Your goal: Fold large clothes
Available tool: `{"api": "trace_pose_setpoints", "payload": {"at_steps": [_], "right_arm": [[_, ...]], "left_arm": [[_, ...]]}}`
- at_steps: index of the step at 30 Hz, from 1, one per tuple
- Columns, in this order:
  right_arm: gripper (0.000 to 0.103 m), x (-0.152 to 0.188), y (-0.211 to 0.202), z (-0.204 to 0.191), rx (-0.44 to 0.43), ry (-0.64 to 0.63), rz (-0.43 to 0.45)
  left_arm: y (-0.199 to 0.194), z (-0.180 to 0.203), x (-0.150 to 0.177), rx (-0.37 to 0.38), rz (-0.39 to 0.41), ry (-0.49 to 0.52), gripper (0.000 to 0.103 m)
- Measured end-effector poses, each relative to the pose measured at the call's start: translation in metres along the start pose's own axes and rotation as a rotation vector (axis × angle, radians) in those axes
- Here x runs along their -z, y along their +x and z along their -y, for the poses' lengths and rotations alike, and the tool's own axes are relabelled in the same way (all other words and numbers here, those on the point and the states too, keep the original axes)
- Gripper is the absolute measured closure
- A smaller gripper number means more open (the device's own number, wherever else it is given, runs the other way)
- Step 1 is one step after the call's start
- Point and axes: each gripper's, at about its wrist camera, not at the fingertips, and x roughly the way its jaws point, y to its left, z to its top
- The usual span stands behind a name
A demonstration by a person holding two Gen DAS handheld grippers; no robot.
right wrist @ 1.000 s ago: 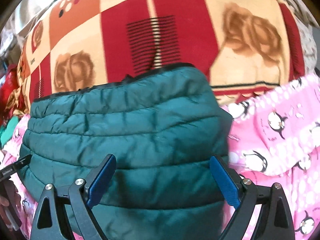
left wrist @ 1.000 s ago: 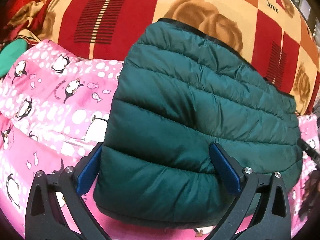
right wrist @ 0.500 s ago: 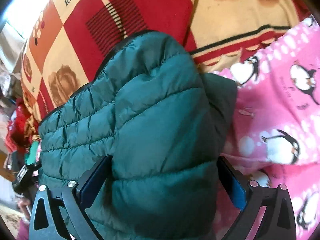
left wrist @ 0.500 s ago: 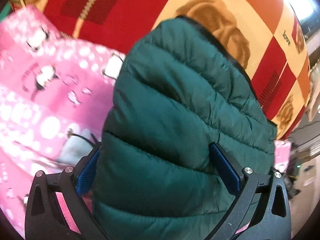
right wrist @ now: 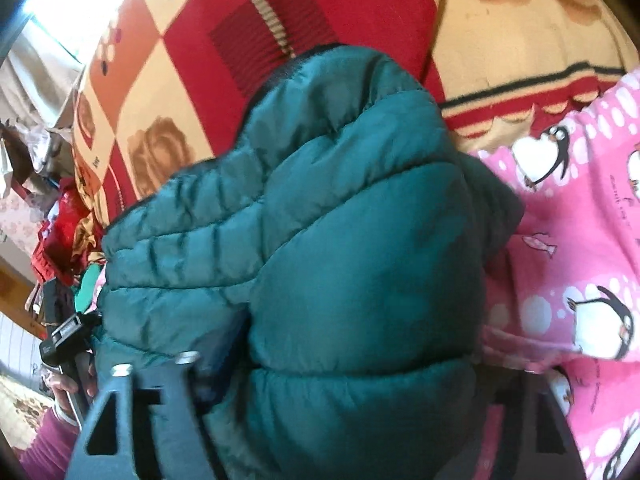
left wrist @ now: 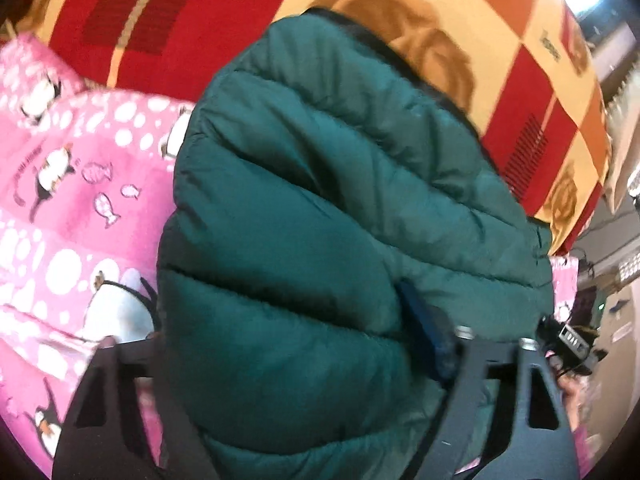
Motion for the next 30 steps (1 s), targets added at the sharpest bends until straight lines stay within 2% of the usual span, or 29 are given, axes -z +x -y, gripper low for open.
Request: {"api": "trace_pose_setpoints", "payload": {"at_steps": [2, 3, 6, 13, 17, 21, 22, 25, 27, 28, 30], "right_arm": [[0.06, 0.001, -0.011, -0.009, -0.007, -0.007, 0.015], [0.062, 0.002, -0.017, -0.014, -0.008, -0.014, 0.02], [0.065, 0.006, -0.037, -0.026, -0.027, -0.014, 0.038], [0.067, 0.038, -0.091, -0.056, -0.08, -0.041, 0.033], [0.067, 0.076, -0.124, -0.067, -0.115, -0.034, 0.003], [0.066, 0.119, -0.147, -0.065, -0.131, -0.014, -0.04], [0.065, 0.127, -0.148, -0.064, -0.126, -0.004, -0.046], [0.056, 0.146, -0.14, -0.051, -0.042, 0.04, -0.065], [0.044, 0.154, -0.127, -0.041, 0.022, 0.063, -0.073], [0.035, 0.156, -0.121, -0.036, 0.035, 0.077, -0.075], [0.031, 0.16, -0.117, -0.028, 0.03, 0.123, -0.059]], "left_arm": [[-0.012, 0.008, 0.002, -0.003, 0.024, 0.026, 0.049], [-0.018, 0.009, 0.003, 0.004, 0.032, 0.026, 0.056], [-0.039, 0.011, 0.005, 0.035, 0.044, 0.011, 0.063], [-0.097, 0.018, 0.035, 0.066, 0.042, 0.043, 0.067], [-0.132, 0.018, 0.068, 0.085, -0.005, 0.058, 0.067], [-0.151, 0.016, 0.099, 0.077, -0.058, 0.063, 0.066], [-0.153, 0.014, 0.106, 0.07, -0.067, 0.059, 0.065], [-0.152, 0.004, 0.122, 0.023, -0.081, 0.05, 0.052], [-0.142, 0.0, 0.13, -0.049, -0.063, 0.062, 0.032], [-0.137, -0.001, 0.132, -0.07, -0.051, 0.067, 0.029], [-0.131, -0.003, 0.136, -0.097, -0.017, 0.055, 0.022]]}}
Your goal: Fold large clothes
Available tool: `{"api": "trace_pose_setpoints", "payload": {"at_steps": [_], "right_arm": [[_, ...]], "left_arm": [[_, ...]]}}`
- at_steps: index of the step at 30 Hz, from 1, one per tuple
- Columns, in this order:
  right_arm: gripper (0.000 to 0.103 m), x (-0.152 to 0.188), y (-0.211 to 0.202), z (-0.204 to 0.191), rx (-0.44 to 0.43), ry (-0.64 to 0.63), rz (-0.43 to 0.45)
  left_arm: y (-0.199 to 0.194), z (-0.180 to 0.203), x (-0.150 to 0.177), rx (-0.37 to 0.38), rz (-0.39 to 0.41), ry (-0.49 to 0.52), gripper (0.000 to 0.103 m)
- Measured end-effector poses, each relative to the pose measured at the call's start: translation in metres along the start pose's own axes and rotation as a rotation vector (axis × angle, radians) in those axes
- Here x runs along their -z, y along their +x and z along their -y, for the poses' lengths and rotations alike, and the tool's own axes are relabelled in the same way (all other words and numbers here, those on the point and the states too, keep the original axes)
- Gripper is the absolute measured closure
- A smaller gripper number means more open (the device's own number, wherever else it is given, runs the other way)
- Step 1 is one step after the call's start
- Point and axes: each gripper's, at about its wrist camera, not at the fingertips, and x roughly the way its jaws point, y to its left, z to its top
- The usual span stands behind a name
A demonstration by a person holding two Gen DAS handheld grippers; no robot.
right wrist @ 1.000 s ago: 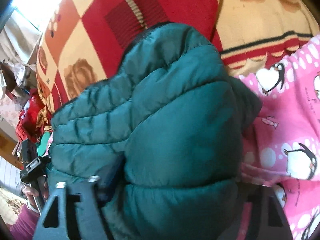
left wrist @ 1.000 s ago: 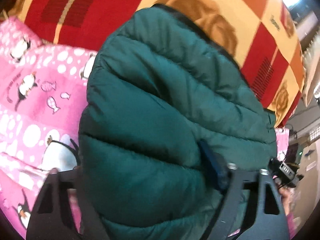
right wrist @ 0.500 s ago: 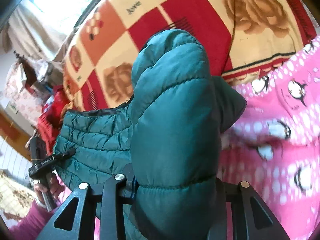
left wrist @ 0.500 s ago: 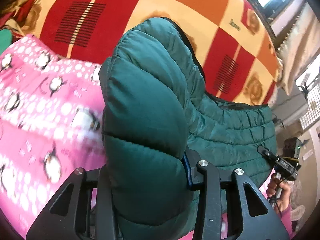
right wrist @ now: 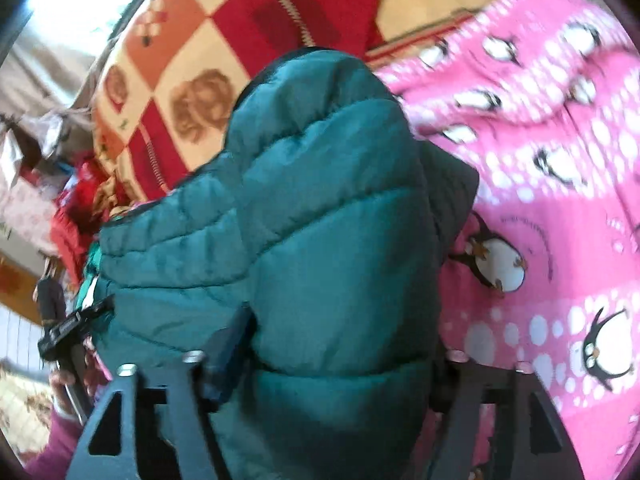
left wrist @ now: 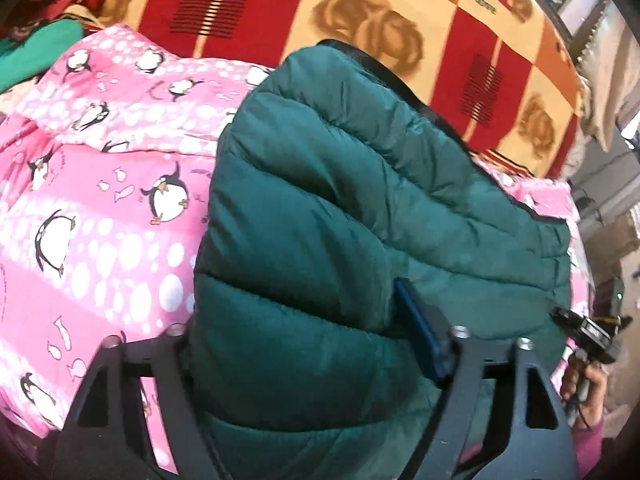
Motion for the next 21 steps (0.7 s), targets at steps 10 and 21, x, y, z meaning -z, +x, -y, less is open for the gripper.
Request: {"api": "trace_pose_setpoints", "payload": {"at_steps": [10, 21], "right_arm": [[0.03, 0.014, -0.067, -0.052, 0.254, -0.151, 0.2], [0.017, 0.046, -0.076, -0.122, 0.261, -0.194, 0.288]], "left_arm": [[-0.053, 0.017, 0.018, -0.155, 0.194, 0.001, 0.021], [-0.077, 0.076, 0.052, -0.243, 0.302, 0.14, 0.021]]}}
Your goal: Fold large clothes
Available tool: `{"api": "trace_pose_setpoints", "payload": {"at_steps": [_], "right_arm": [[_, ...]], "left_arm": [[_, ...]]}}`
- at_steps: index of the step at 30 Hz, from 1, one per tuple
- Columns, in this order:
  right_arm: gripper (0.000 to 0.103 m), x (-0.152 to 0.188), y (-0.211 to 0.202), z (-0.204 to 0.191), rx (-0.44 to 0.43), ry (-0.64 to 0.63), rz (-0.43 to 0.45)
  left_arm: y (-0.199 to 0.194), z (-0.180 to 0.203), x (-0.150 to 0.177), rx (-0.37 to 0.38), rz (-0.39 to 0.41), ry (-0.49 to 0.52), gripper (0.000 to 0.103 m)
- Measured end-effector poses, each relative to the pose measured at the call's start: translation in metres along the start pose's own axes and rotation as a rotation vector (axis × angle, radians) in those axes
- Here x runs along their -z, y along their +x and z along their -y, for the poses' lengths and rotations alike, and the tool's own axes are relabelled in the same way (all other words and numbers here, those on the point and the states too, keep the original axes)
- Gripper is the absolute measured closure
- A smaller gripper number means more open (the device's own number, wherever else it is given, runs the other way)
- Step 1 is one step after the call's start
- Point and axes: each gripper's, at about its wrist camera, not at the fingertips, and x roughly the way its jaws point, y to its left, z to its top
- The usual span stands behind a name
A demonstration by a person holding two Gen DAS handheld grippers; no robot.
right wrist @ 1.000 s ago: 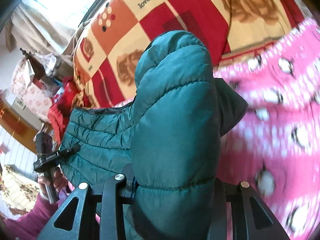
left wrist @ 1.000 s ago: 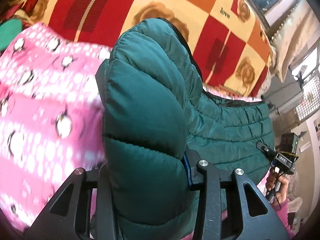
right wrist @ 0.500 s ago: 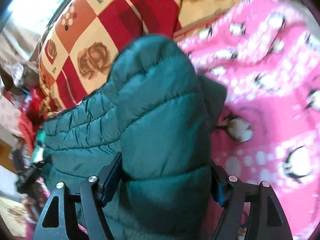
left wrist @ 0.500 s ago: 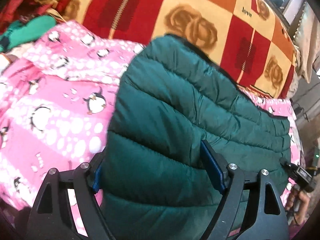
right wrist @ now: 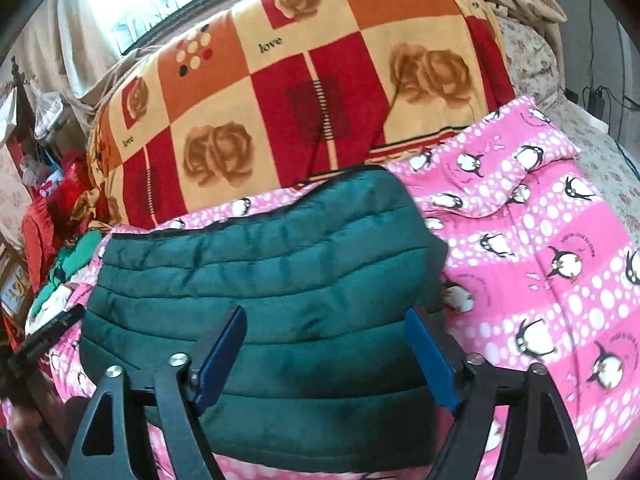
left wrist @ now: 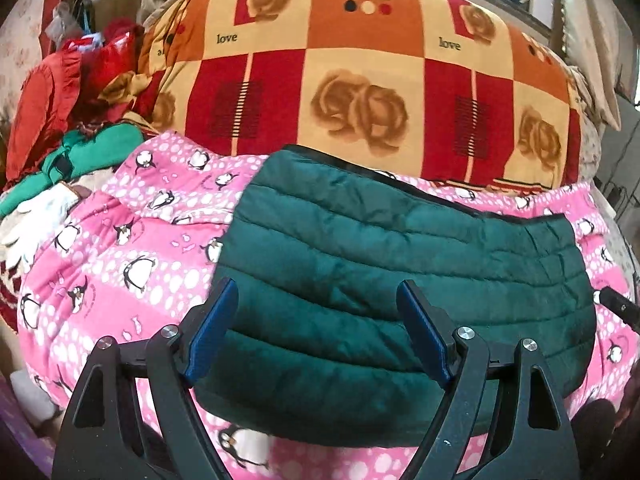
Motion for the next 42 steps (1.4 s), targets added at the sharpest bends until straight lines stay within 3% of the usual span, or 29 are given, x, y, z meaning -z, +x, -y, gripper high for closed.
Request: {"api": "trace_pose_setpoints", "payload": {"at_steps": [12, 42], "right_arm": [[0.015, 0.027, 0.006, -0.074, 0.02, -0.122, 0.015], [0.014, 0.04, 0.004, -0.091, 0.05, -0.153, 0.027]], "left_arm": [[-0.029, 0.018, 0.018, -0.061, 0.096, 0.032, 0.021], [-0.037, 0.024, 0.029, -0.082, 0.124, 0.049, 0.021]]}}
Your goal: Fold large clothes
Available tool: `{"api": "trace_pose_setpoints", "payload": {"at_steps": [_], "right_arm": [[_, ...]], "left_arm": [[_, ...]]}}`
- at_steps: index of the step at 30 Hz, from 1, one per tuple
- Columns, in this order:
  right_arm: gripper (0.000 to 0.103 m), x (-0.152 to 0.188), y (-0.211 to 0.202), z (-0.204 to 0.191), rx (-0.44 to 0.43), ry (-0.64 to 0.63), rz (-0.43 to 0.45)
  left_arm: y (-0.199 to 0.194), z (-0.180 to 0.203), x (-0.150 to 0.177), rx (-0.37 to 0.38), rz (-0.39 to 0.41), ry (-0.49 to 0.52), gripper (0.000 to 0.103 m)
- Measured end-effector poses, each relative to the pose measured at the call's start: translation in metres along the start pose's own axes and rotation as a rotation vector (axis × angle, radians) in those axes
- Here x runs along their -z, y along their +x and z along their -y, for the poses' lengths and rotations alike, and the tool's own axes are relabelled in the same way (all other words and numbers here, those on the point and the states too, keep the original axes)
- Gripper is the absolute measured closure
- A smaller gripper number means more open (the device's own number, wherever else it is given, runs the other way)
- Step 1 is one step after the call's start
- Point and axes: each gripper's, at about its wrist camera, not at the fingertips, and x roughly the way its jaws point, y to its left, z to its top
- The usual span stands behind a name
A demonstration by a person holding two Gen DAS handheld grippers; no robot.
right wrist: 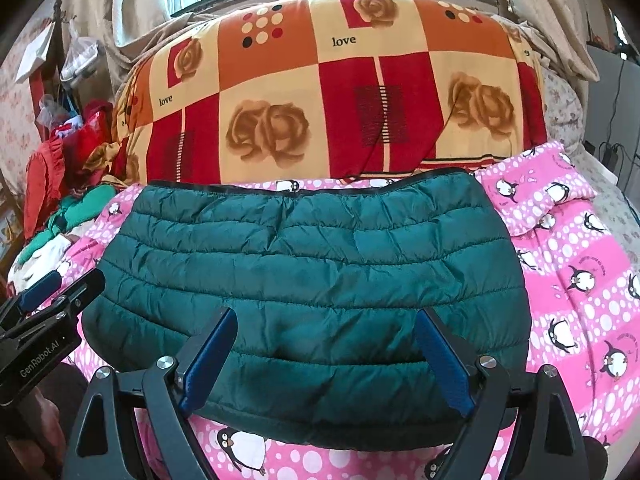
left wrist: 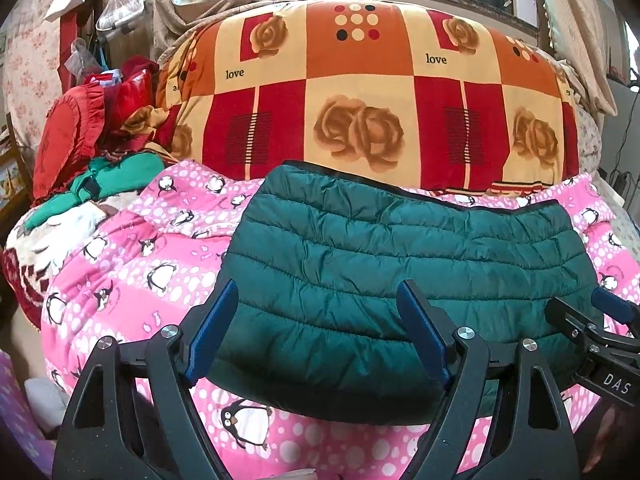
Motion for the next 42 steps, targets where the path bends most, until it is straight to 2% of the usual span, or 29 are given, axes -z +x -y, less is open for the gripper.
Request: {"api": "trace_pose_setpoints", "payload": {"at_steps": [42], "right_arm": [[0.014, 0.006, 0.017, 0.003, 0.003, 0.004, -0.044]], "left_arm": [[0.017, 0.006, 0.012, 0.005, -0.036, 0.014, 0.021]]}}
